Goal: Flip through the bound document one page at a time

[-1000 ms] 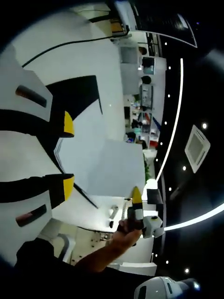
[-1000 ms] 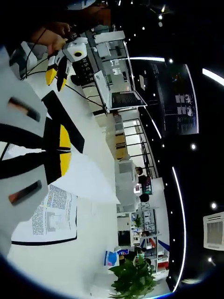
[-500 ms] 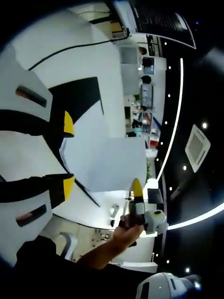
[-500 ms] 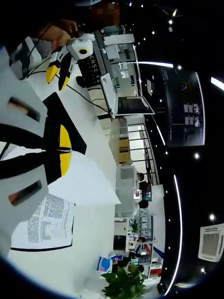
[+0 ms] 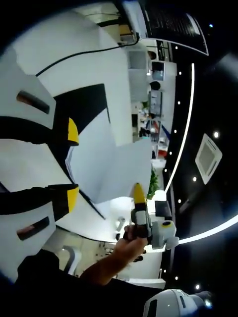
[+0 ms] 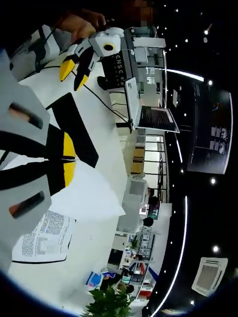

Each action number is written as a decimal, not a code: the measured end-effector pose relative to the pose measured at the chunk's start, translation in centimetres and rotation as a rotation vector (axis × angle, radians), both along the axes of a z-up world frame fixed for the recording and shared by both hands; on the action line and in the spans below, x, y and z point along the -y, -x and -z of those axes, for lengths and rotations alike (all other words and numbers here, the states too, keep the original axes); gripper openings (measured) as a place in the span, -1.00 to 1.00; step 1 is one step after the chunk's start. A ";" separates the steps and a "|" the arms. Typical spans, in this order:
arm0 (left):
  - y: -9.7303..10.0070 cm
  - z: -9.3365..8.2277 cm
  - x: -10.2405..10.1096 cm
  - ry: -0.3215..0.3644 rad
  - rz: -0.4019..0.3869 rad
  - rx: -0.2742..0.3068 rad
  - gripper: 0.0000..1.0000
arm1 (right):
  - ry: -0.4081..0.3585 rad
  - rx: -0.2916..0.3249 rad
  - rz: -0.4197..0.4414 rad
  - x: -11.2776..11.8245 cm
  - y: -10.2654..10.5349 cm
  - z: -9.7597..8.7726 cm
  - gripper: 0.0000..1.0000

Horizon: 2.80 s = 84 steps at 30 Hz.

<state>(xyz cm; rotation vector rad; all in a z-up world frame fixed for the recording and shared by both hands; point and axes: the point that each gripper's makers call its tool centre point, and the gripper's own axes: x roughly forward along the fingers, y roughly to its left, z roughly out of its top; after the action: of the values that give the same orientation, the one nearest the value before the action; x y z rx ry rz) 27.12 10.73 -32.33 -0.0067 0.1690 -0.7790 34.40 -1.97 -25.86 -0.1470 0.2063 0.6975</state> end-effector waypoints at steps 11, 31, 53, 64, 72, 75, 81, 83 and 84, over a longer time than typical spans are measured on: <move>0.2 0.1 -0.7 0.001 -0.004 -0.009 -0.35 | 0.010 -0.059 -0.053 -2.7 0.0 2.8 -0.97; 0.0 0.8 -1.1 -0.003 -0.012 -0.035 -0.37 | 0.097 -0.146 -0.117 -5.6 -0.1 8.6 -0.96; 0.4 1.6 -1.0 -0.009 -0.005 -0.058 -0.39 | 0.091 -0.219 -0.128 -6.1 0.4 11.1 -0.96; 0.1 1.5 -0.6 -0.006 0.001 -0.056 -0.39 | 0.094 -0.266 -0.139 -6.3 0.5 12.3 -0.96; 0.1 1.9 -0.5 -0.008 0.005 -0.067 -0.39 | 0.101 -0.283 -0.144 -6.6 0.8 13.1 -0.94; 0.0 1.9 -0.4 -0.007 0.006 -0.067 -0.39 | 0.116 -0.279 -0.148 -6.7 1.1 13.3 -0.92; 0.0 2.0 -0.2 -0.005 0.015 -0.070 -0.39 | 0.120 -0.269 -0.144 -6.7 1.1 13.3 -0.92; 0.0 2.2 -0.1 -0.008 0.018 -0.076 -0.39 | 0.113 -0.272 -0.142 -6.7 1.1 13.3 -0.92; 0.0 2.2 -0.1 -0.011 0.018 -0.079 -0.39 | 0.103 -0.278 -0.144 -6.7 1.0 13.3 -0.92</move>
<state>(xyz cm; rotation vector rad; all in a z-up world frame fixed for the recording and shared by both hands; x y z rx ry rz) 27.12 10.83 -34.57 -0.0255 0.2484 -0.7966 33.45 4.76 -39.18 -0.1639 0.5022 0.8505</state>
